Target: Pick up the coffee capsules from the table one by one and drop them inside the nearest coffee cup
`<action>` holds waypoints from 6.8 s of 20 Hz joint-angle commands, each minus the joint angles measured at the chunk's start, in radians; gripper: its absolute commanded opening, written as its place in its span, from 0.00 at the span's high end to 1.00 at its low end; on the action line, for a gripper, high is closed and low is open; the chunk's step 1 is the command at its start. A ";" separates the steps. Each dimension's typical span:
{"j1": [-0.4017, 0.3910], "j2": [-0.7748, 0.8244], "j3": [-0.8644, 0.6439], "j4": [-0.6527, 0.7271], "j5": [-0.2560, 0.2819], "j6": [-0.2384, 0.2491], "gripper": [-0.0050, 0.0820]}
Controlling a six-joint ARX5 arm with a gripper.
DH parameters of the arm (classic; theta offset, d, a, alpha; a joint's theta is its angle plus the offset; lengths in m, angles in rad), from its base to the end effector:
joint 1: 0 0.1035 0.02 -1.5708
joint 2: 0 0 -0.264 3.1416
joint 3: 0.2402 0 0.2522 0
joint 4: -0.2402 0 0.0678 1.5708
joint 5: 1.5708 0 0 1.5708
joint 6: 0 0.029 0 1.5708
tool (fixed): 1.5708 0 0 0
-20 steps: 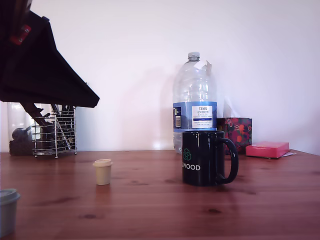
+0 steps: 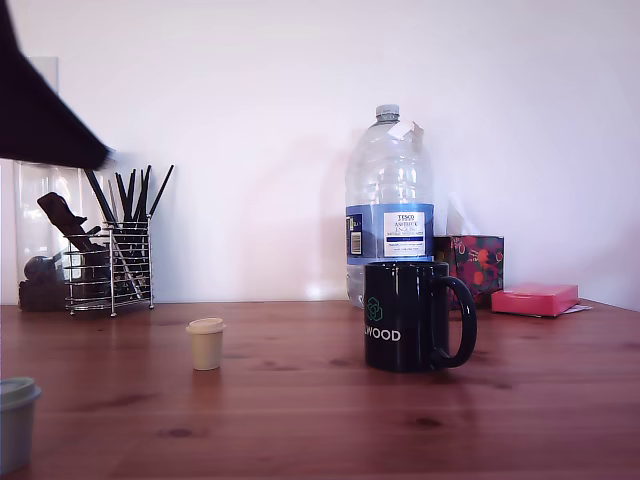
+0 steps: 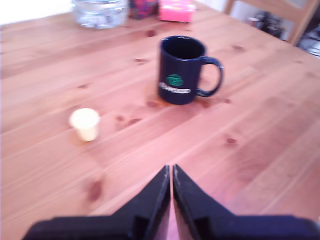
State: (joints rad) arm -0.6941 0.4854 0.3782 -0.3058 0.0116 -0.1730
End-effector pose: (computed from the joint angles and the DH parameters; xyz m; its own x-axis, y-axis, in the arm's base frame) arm 0.0960 -0.0803 0.2213 0.6965 -0.5948 -0.4013 0.5850 0.7946 -0.1622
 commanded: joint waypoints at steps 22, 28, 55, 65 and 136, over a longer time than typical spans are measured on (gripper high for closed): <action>-0.064 -0.022 -0.016 -0.326 -0.079 -0.403 0.96; -0.092 0.100 -0.016 -0.336 -0.039 -0.430 0.96; -0.214 0.129 -0.032 -0.358 -0.204 -0.467 0.18; -0.304 0.130 -0.077 -0.308 -0.417 -0.447 0.18; 0.051 0.502 -0.123 0.651 0.013 -0.001 0.70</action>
State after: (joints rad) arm -0.6395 0.9897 0.2329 0.3264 0.0154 -0.1974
